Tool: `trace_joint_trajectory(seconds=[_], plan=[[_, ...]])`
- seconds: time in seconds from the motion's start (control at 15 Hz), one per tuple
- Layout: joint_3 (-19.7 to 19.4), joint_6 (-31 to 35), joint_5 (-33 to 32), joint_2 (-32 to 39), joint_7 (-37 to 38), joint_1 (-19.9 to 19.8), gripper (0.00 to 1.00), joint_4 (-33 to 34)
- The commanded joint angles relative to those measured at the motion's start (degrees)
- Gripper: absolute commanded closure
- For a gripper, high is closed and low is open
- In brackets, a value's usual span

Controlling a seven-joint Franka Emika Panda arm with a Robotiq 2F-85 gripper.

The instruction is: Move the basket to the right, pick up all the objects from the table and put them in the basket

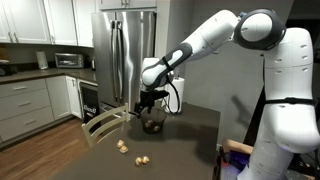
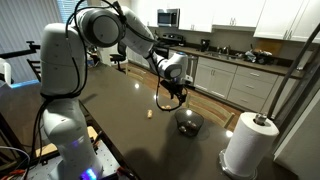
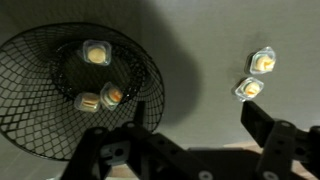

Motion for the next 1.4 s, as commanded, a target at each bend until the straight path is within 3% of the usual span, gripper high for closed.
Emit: trace_joint_trajectory(seconds=[0.0,0.33,0.8,1.33], plan=[[2.2,-0.3,1.3,-0.5,-4.8,1.2,0.00,-1.5],[5.4,-5.9,2.8,1.4,-10.6,1.7,0.00,-1.6],[6.5,-14.2,2.7,4.2,-14.7,1.9,0.00,-1.2],[6.7,-9.7,-0.6,3.7,-17.9,3.3,0.00,-8.1]])
